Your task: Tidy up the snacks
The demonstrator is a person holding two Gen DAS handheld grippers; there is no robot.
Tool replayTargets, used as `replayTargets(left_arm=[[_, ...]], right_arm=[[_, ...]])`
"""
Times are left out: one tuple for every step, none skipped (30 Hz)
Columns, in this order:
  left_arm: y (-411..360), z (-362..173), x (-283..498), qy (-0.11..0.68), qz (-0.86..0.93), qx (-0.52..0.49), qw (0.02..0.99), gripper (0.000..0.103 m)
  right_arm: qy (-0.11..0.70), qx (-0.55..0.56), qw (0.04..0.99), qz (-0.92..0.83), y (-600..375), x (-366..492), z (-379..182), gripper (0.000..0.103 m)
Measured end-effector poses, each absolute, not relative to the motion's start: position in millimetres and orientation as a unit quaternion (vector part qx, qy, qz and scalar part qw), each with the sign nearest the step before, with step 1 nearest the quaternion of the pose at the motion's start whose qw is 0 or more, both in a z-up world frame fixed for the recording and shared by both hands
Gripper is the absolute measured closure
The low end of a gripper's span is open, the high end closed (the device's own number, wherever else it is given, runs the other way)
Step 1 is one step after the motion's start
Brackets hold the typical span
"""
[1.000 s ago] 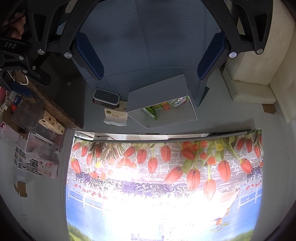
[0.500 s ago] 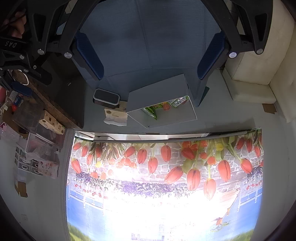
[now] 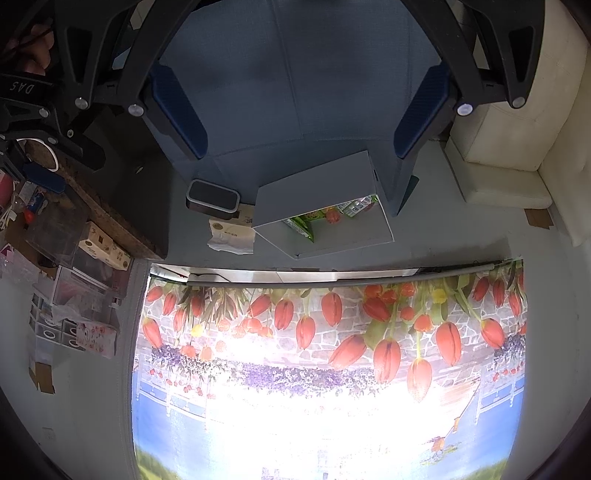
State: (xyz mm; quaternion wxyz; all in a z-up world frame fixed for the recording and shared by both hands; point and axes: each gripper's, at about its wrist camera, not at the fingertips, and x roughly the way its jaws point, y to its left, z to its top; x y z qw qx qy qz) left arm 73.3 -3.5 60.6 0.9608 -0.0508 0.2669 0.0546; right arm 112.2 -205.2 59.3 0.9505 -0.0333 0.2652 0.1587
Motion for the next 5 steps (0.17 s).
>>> replayTargets(left_arm=[[-3.4,60.5,73.2,0.267,0.052,-0.052,0.961,0.0],[-3.5,60.7,73.3,0.266,0.048,-0.053,0.961,0.0],[-3.6,60.6,72.8,0.264,0.046,-0.055,0.962,0.0],[-3.9,60.7,72.1,0.264,0.045,-0.054,0.962,0.0],[-4.5,60.8,71.7,0.264,0.045,-0.053,0.962,0.0]], right_arm=[[0.265,-0.034,0.951,0.158,-204.8,111.8,59.2,0.0],[0.265,-0.033,0.951,0.159,-204.6,111.9,59.2,0.0],[0.265,-0.033,0.95,0.159,-204.7,111.2,59.1,0.0],[0.265,-0.032,0.95,0.159,-204.8,110.8,59.1,0.0],[0.265,-0.032,0.95,0.16,-204.7,110.5,59.6,0.0]])
